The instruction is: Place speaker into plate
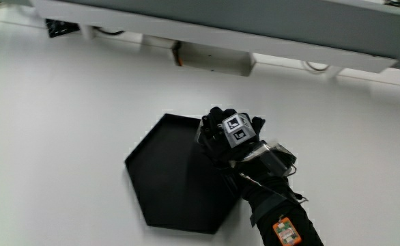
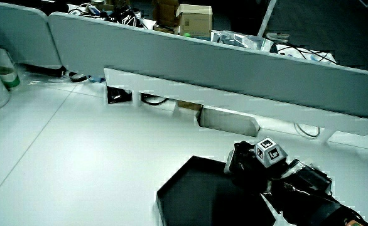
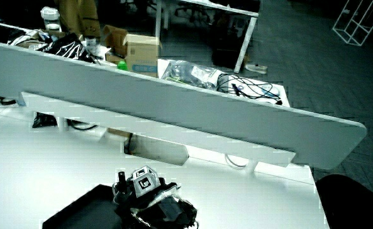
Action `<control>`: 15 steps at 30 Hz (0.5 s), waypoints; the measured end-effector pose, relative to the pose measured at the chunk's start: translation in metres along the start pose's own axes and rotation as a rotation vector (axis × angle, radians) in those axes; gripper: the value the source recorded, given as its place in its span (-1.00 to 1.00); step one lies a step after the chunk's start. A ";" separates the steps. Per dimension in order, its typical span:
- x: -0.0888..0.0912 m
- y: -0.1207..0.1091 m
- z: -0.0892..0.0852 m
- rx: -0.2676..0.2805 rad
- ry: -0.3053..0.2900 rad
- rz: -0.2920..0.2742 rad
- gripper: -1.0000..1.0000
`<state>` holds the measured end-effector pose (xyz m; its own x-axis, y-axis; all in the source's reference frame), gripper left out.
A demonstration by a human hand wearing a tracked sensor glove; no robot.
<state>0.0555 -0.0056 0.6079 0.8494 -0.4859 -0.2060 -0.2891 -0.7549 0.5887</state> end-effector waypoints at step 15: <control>-0.024 0.013 -0.027 -0.151 -0.101 0.082 0.00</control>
<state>0.0431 0.0080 0.6421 0.7751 -0.5902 -0.2256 -0.2794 -0.6403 0.7155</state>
